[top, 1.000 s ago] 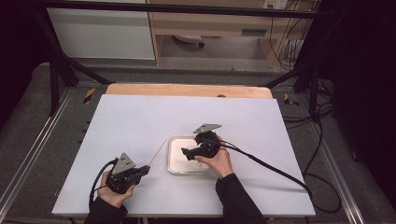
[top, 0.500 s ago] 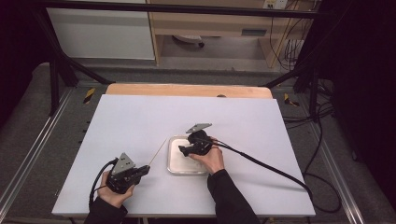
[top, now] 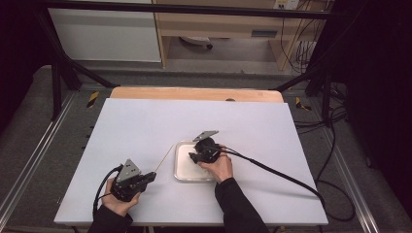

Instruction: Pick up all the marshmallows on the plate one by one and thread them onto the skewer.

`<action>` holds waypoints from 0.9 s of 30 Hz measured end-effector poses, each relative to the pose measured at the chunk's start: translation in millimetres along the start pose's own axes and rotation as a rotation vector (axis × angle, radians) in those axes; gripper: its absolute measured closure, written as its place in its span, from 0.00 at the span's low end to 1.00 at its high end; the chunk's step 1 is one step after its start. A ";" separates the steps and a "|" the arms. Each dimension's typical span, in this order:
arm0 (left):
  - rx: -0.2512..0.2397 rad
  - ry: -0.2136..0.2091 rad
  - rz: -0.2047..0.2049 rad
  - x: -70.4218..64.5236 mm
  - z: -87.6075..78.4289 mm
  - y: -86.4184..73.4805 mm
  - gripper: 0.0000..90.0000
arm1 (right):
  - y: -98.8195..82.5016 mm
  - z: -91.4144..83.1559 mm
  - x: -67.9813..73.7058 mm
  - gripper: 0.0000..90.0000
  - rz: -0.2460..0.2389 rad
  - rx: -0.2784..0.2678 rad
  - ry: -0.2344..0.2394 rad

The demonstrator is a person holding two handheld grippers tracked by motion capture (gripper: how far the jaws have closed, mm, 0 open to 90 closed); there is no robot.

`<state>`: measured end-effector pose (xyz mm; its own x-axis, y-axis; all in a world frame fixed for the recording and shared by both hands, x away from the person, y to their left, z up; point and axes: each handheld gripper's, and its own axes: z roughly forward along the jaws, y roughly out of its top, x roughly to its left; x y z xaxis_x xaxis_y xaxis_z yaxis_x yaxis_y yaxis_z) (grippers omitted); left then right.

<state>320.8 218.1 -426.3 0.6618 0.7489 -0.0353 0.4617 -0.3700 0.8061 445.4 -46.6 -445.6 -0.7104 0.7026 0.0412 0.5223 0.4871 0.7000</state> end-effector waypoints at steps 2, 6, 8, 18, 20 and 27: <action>-0.004 0.002 -0.002 -0.6 -0.1 0.0 0.98 | -0.3 0.2 0.5 0.75 0.008 -0.006 -0.006; -0.010 -0.002 0.000 -2.3 -0.2 0.1 0.98 | -0.4 -1.0 -0.1 0.78 0.019 -0.007 0.006; -0.017 -0.001 -0.003 -3.3 -0.1 0.0 0.98 | 0.0 -6.5 -1.0 0.79 0.022 -0.018 0.025; -0.034 -0.018 -0.006 -7.9 0.7 0.8 0.98 | -2.0 -58.1 -9.8 0.81 0.096 -0.171 0.130; -0.041 -0.025 -0.002 -10.1 1.4 1.5 0.98 | -4.0 -69.1 -11.2 0.81 0.112 -0.204 0.154; -0.063 -0.045 0.018 -19.9 3.4 3.6 0.98 | -2.0 -95.1 -8.9 0.82 0.156 -0.321 0.248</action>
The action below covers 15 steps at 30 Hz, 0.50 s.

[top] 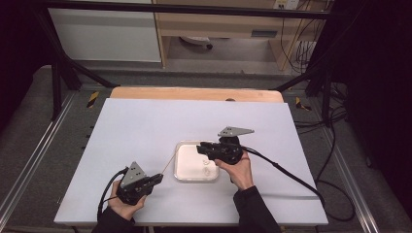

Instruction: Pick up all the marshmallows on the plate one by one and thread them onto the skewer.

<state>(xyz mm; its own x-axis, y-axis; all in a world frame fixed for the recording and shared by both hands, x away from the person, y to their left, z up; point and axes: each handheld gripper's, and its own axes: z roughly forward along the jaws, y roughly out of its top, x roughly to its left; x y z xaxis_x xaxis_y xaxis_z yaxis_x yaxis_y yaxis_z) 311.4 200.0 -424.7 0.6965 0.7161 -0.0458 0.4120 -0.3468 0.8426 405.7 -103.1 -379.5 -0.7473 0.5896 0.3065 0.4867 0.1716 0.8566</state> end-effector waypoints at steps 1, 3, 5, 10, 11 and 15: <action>0.000 0.000 0.000 0.0 0.0 0.0 0.98 | 1.5 -1.4 1.1 0.82 0.014 -0.017 0.024; -0.009 -0.004 0.005 -2.0 0.1 0.4 0.98 | 4.6 -3.6 3.6 0.82 0.034 -0.045 0.057; -0.020 -0.006 0.006 -3.5 0.1 0.9 0.98 | 6.1 -3.8 4.4 0.82 0.034 -0.055 0.063; -0.029 -0.014 0.013 -6.4 0.4 1.2 0.98 | 14.9 -2.3 6.5 0.82 0.078 -0.096 0.110; -0.032 -0.012 0.016 -6.6 0.4 1.2 0.98 | 15.8 -1.6 6.9 0.82 0.081 -0.097 0.113; -0.035 -0.017 0.018 -7.4 0.6 1.7 0.98 | 19.6 3.8 11.2 0.82 0.096 -0.100 0.139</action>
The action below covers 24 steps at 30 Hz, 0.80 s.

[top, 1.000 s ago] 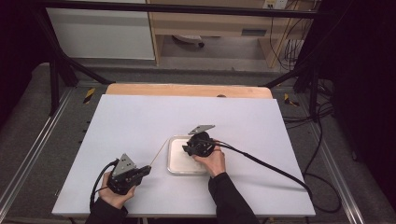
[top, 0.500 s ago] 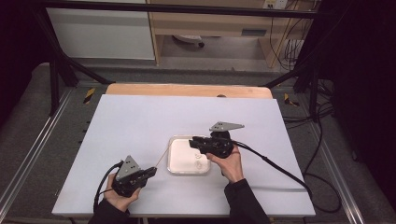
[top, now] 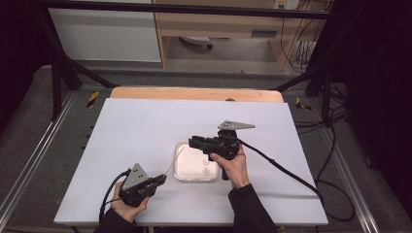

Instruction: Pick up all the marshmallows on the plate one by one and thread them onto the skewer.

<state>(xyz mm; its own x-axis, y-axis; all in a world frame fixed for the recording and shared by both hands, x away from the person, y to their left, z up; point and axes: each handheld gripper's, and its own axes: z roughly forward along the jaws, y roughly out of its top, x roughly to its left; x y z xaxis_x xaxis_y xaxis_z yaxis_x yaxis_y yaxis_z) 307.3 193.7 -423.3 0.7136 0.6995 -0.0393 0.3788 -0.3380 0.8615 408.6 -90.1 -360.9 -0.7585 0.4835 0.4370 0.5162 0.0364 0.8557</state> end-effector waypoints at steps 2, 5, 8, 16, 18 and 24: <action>0.003 -0.004 0.000 -0.6 0.5 -0.1 0.98 | 0.6 3.7 1.3 0.82 0.010 -0.002 0.015; 0.001 -0.006 0.001 -0.8 0.5 0.0 0.98 | 0.7 6.3 2.4 0.82 0.011 0.002 0.020; 0.000 -0.006 0.003 -0.9 0.4 -0.1 0.98 | 0.0 10.9 2.9 0.83 0.015 0.008 0.024; -0.007 -0.006 0.003 -1.2 -0.7 -0.1 0.98 | -4.5 16.5 0.8 0.83 0.035 0.027 0.038; -0.006 -0.004 0.005 -1.2 -0.9 -0.5 0.98 | -5.8 17.6 0.8 0.84 0.043 0.028 0.042; -0.022 0.004 0.003 -1.5 -2.7 -2.0 0.98 | -9.3 20.7 1.1 0.86 0.064 0.025 0.056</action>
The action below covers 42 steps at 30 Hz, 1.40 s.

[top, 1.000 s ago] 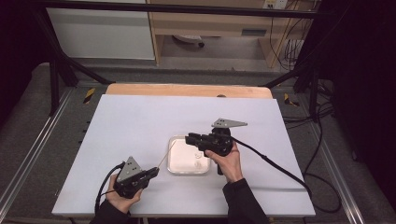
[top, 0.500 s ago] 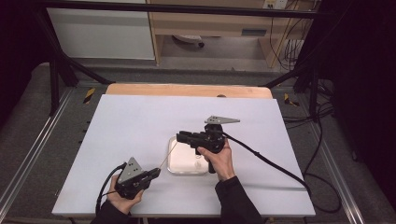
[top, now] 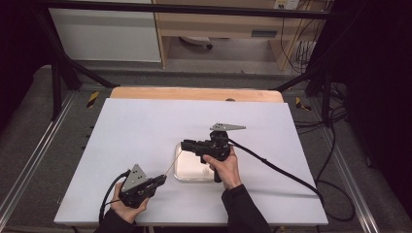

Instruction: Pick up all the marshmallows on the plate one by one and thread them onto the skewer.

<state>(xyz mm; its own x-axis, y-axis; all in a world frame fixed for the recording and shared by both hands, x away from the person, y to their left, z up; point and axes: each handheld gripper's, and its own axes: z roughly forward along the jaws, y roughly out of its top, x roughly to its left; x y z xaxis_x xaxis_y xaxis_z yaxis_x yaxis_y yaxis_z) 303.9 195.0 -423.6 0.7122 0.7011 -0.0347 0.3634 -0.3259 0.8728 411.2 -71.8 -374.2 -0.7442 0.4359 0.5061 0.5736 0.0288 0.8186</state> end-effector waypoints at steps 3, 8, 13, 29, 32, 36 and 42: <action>-0.007 -0.001 -0.003 0.0 -0.3 -0.4 0.98 | -2.0 1.5 1.0 0.88 0.017 -0.013 0.018; -0.011 -0.003 -0.011 -0.7 0.2 -1.4 0.98 | -3.8 2.3 2.9 0.89 0.028 -0.025 0.040; -0.004 -0.007 -0.023 -1.5 0.8 -1.5 0.98 | -8.1 3.6 6.1 0.90 0.021 -0.044 0.047; 0.021 -0.002 -0.033 -2.7 3.4 -2.1 0.98 | -18.6 7.8 10.8 0.91 0.010 -0.061 0.065; 0.026 0.000 -0.030 -3.1 3.8 -2.3 0.98 | -20.0 7.9 11.8 0.91 0.003 -0.058 0.065; 0.033 0.003 -0.021 -4.2 4.4 -2.3 0.99 | -21.4 7.6 12.9 0.91 -0.006 -0.044 0.063; 0.044 0.007 -0.012 -4.8 5.2 -2.3 0.99 | -23.2 8.1 13.2 0.91 -0.023 -0.028 0.048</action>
<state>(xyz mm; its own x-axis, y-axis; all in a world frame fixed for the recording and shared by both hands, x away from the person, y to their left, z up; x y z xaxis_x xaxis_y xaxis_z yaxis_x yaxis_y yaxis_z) 302.7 189.1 -428.0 0.7038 0.7093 -0.0412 0.3979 -0.3455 0.8499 390.8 -59.4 -388.7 -0.7733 0.3915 0.4988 0.5467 0.0131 0.8372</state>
